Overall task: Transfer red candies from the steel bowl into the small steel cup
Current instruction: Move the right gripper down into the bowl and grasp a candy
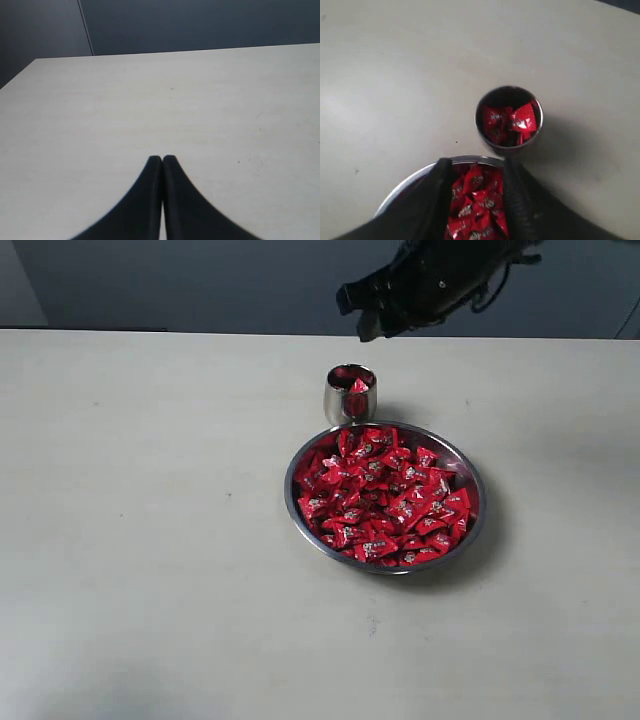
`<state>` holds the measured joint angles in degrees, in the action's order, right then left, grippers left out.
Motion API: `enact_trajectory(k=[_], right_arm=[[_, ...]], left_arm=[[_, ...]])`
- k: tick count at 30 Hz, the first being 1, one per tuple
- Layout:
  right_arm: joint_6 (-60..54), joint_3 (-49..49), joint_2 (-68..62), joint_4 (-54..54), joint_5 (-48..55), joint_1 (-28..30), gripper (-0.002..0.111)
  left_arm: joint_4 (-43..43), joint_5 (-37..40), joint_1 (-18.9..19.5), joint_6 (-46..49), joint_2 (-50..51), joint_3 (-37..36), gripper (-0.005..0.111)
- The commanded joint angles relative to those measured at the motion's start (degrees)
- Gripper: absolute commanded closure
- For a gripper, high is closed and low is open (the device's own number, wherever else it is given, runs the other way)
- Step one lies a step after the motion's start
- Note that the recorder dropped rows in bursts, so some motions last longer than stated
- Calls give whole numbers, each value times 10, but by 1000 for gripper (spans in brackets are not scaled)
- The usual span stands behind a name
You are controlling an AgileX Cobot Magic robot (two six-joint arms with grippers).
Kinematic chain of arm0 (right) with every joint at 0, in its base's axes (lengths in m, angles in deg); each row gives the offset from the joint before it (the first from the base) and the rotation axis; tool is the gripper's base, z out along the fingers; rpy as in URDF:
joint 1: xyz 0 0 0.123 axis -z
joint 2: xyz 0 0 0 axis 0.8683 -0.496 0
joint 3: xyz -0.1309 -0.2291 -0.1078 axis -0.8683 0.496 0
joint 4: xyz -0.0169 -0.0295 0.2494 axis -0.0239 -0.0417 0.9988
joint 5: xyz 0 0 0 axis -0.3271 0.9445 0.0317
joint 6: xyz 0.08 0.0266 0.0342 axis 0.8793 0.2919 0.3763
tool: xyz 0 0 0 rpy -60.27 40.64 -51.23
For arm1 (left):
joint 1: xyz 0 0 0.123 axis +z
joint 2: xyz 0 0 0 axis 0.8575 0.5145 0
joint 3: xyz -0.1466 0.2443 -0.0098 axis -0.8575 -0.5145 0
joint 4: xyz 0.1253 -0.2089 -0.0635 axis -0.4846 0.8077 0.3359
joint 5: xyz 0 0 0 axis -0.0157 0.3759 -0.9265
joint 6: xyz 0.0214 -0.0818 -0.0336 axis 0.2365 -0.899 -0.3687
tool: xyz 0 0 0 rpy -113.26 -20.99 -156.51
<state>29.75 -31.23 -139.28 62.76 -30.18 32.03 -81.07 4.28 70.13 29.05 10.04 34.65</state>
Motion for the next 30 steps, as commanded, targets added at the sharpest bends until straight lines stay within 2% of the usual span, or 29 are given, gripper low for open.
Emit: enact_trajectory(k=[1, 4, 13, 17, 25, 30], right_arm=[[-5, 135, 62, -1, -102, 3, 74], [-4, 197, 63, -1, -118, 3, 74], [-37, 199, -19, -5, -62, 2, 74], [-85, 199, -20, -4, -49, -22, 74], [-110, 199, -20, -109, -55, -44, 74], [-109, 199, -20, -116, -64, -44, 75]], left_arm=[[-1, -4, -4, -1, -3, -3, 106], [-1, -4, -4, -1, -3, -3, 106], [-1, -4, -4, -1, -3, -3, 106], [-1, -4, -4, -1, -3, -3, 106], [-1, -4, -4, -1, -3, -3, 106], [-1, -4, -4, -1, -3, -3, 106]])
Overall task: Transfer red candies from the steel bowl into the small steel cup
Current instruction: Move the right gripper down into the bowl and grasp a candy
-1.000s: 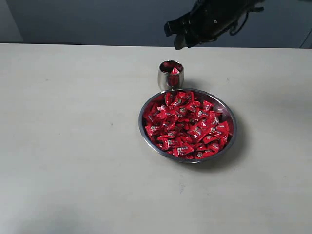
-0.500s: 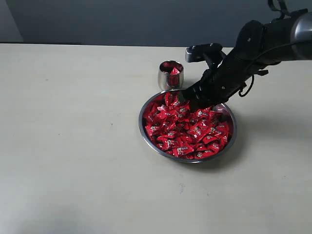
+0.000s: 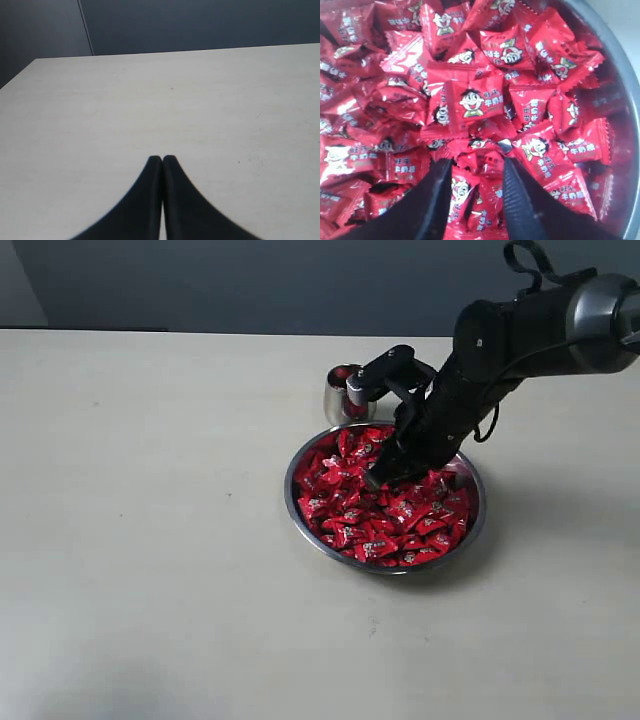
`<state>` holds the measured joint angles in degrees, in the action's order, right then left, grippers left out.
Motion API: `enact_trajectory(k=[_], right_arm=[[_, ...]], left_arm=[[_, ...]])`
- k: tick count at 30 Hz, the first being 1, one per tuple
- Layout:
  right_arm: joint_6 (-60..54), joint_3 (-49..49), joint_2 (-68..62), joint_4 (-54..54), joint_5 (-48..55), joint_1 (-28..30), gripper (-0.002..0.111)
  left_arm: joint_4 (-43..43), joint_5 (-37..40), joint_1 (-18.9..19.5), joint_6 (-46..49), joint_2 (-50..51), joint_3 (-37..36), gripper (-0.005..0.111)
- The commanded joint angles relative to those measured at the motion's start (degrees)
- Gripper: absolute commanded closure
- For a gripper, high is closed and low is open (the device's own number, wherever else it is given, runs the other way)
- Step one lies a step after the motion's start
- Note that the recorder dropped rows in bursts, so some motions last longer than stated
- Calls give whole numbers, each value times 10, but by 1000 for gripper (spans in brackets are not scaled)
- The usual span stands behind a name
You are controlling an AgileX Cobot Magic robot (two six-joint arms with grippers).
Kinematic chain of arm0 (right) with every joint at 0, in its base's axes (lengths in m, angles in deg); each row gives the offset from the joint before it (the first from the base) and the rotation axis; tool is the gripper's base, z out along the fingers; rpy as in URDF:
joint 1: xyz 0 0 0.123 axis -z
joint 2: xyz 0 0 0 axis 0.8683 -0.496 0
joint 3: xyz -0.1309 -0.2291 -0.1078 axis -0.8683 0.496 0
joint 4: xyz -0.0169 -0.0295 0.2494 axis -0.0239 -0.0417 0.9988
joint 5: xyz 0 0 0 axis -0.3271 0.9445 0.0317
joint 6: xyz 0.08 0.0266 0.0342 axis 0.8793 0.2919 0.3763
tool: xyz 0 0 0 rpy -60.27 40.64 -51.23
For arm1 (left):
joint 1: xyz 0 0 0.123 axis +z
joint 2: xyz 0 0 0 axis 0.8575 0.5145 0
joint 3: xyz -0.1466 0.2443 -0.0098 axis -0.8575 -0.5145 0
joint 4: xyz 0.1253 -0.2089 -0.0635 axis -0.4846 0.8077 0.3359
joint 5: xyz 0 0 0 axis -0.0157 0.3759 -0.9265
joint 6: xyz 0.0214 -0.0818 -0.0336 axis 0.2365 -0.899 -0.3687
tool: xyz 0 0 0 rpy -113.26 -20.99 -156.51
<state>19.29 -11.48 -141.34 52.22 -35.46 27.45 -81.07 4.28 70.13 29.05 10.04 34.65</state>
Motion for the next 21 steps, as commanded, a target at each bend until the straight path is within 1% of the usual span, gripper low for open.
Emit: enact_trajectory(k=[1, 6, 8, 21], right_arm=[[-4, 2, 1, -10, -14, 2, 75], [-4, 2, 1, 4, -16, 2, 80], [-4, 2, -1, 17, -16, 2, 80], [-4, 2, -32, 12, -24, 2, 80]], left_arm=[[-1, -4, -4, -1, -3, -3, 106], [-1, -4, -4, -1, -3, -3, 106], [-1, -4, -4, -1, -3, -3, 106], [-1, -4, -4, -1, -3, -3, 106]])
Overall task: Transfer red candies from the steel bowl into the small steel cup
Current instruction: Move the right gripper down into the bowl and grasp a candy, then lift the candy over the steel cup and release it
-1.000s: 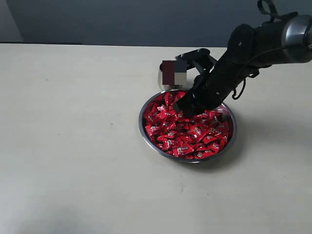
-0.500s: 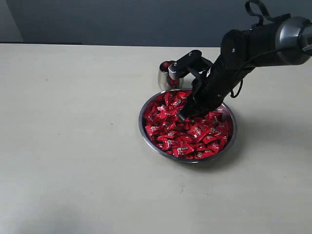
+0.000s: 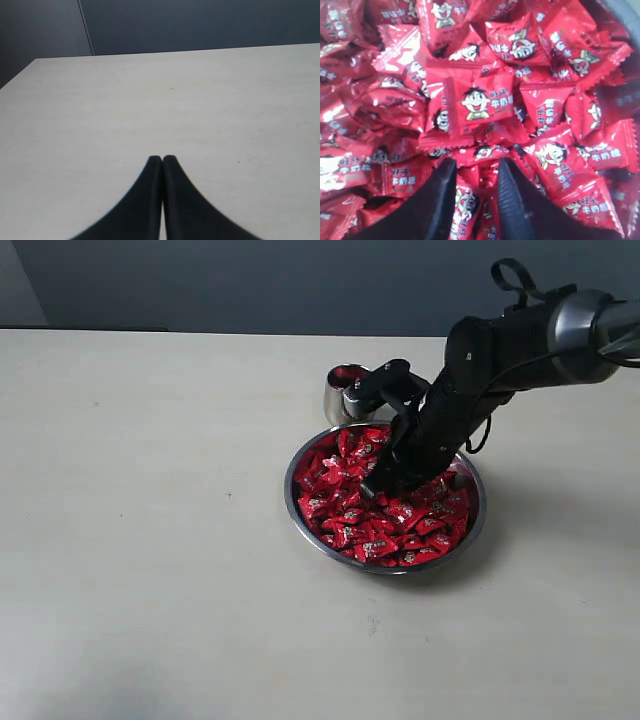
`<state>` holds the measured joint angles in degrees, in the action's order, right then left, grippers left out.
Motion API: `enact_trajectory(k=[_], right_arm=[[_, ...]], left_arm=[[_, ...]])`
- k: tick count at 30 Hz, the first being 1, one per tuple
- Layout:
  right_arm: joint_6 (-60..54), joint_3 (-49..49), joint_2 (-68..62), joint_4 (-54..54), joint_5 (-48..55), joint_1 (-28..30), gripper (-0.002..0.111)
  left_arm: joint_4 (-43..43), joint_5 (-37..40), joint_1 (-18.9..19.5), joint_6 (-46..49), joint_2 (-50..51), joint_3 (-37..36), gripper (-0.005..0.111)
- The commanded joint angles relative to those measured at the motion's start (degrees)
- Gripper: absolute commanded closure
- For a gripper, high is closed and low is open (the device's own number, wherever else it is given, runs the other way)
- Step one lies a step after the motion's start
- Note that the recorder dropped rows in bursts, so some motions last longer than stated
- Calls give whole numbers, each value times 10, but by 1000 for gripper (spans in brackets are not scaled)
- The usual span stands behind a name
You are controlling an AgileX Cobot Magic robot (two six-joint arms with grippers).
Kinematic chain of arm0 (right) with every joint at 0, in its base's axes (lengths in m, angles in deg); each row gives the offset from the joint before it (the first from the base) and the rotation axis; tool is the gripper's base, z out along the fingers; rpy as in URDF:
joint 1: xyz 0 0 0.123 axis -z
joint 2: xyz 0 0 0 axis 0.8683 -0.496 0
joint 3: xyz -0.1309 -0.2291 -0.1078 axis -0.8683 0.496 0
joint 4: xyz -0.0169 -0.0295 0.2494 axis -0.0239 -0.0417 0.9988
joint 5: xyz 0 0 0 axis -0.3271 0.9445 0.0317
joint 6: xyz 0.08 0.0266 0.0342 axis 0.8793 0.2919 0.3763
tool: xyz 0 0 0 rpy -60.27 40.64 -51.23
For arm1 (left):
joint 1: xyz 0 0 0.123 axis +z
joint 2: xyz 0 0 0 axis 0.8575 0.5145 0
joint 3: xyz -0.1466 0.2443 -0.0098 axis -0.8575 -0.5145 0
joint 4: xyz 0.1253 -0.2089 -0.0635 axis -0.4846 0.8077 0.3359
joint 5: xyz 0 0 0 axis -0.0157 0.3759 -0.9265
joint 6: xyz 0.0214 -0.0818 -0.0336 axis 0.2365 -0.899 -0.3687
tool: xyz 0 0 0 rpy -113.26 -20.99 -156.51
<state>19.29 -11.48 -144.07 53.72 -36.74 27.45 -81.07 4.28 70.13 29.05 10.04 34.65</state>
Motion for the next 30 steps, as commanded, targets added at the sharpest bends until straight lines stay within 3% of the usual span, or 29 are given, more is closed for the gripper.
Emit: enact_trajectory(k=[1, 9, 15, 30], right_arm=[[-4, 2, -5, -3, -14, 2, 80], [-4, 2, -5, -7, -31, 2, 82], [-3, 2, -5, -11, -43, 2, 109], [78, 2, 47, -64, -32, 2, 109]], left_arm=[[-1, -4, -4, -1, -3, -3, 106], [-1, -4, -4, -1, -3, -3, 106], [-1, -4, -4, -1, -3, -3, 106], [-1, -4, -4, -1, -3, -3, 106]])
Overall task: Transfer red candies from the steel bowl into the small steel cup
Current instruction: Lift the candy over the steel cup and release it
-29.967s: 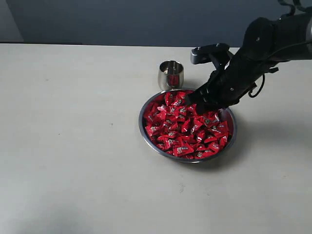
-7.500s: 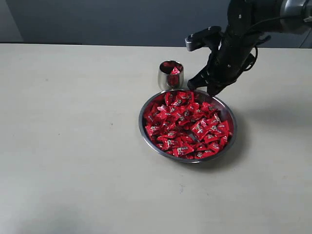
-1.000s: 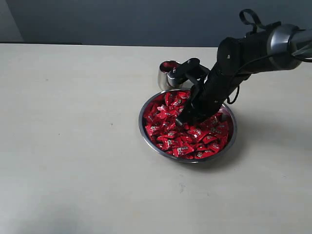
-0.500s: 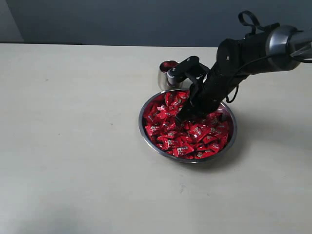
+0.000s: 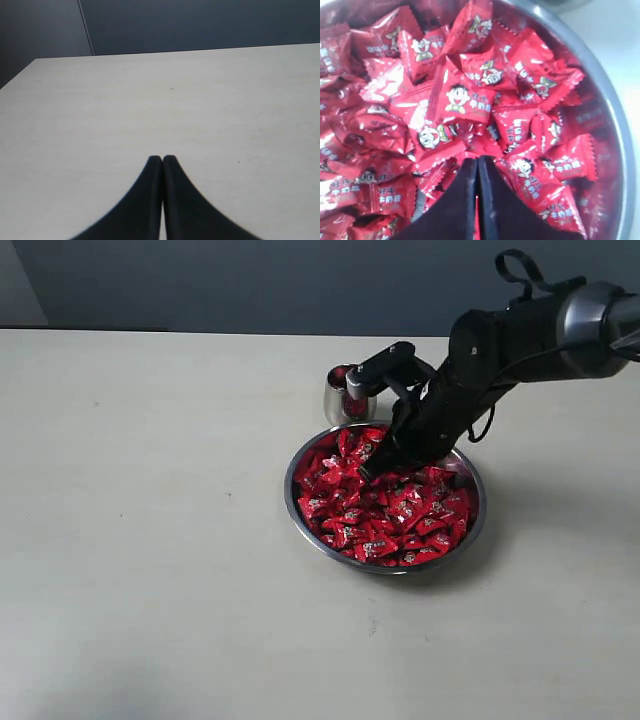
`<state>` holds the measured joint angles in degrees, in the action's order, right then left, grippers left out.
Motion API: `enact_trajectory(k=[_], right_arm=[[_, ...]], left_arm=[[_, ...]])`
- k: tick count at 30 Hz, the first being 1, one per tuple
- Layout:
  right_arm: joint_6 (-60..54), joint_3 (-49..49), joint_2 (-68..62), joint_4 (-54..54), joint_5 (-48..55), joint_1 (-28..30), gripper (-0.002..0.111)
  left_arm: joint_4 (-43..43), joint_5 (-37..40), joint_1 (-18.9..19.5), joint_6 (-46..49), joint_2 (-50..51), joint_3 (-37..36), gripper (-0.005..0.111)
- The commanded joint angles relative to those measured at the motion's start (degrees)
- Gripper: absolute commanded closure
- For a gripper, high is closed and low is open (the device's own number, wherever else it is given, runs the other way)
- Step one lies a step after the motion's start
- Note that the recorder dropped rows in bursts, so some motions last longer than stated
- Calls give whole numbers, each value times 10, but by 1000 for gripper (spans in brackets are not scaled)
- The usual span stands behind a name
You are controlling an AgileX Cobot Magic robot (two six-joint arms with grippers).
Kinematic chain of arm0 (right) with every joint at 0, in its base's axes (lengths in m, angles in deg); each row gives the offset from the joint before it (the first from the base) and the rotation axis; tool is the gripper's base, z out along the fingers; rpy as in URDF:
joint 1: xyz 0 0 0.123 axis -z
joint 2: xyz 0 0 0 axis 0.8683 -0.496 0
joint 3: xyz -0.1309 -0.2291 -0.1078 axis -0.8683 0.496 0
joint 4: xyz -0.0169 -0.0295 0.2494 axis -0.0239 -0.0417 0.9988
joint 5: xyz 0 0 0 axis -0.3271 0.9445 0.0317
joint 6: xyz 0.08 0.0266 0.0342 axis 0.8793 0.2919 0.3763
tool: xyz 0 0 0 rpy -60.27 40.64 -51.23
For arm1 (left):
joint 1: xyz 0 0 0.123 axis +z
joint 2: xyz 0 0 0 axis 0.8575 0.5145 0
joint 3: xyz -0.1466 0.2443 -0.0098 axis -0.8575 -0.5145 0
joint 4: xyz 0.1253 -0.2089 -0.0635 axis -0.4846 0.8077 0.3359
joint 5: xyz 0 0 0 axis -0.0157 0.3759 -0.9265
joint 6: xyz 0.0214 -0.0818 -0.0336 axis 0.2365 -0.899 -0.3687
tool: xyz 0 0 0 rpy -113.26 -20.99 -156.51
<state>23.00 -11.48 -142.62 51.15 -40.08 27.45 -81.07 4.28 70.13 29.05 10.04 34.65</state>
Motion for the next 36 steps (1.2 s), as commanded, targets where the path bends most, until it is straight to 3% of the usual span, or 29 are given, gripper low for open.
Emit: enact_trajectory(k=[1, 11, 25, 36], right_arm=[[50, 2, 38, -43, 1, 2, 109], [64, -15, 68, -41, -7, 2, 109], [62, -232, -41, 74, 40, 34, 109], [29, -315, -122, 139, 57, 42, 109]], left_arm=[[-1, -4, -4, -1, -3, -3, 106], [-1, -4, -4, -1, -3, -3, 106], [-1, -4, -4, -1, -3, -3, 106], [-1, -4, -4, -1, -3, -3, 106]])
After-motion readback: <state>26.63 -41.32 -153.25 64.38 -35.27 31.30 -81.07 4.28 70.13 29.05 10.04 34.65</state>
